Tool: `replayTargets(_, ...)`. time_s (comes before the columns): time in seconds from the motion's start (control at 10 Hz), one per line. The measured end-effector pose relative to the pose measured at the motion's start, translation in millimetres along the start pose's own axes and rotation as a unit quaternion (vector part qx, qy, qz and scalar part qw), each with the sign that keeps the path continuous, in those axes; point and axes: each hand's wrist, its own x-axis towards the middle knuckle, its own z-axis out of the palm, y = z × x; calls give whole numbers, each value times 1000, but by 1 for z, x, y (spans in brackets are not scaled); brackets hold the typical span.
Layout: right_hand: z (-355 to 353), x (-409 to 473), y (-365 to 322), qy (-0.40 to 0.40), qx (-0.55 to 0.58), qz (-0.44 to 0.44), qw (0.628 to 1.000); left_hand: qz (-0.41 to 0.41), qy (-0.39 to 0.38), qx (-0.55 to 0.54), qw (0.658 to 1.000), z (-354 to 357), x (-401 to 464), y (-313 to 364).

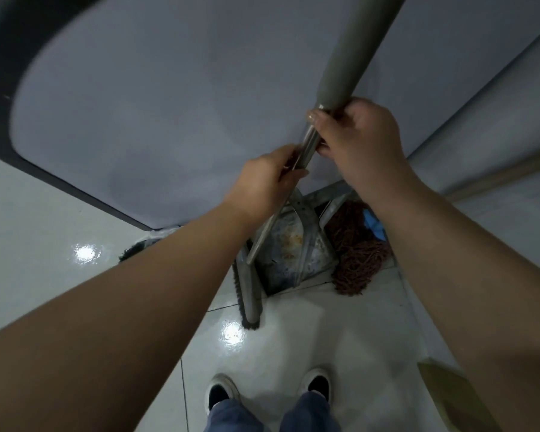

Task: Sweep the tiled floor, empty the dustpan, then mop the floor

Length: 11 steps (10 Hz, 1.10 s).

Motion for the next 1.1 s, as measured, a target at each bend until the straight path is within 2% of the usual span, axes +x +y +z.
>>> replayTargets(0.2, -1, 6, -1, -26, 44, 18, 999, -22, 12, -9, 1000, -3, 7, -2)
replayTargets(0.3, -4, 6, 2, -24, 87, 41, 995, -48, 2, -50, 998, -1, 9, 1)
replayTargets(0.5, -6, 4, 13, -32, 90, 40, 995, -54, -27, -80, 995, 6, 12, 1)
replayTargets(0.7, 3, 16, 13, -43, 70, 65, 995, -98, -69, -112, 986, 5, 27, 0)
replayTargets(1.0, 7, 14, 26, -51, 55, 92, 993, -134, -65, -86, 985, 2, 25, -7)
replayTargets(1.1, 5, 6, 33, -24, 75, 138, 987, -158, -62, -116, 979, -4, 14, -7)
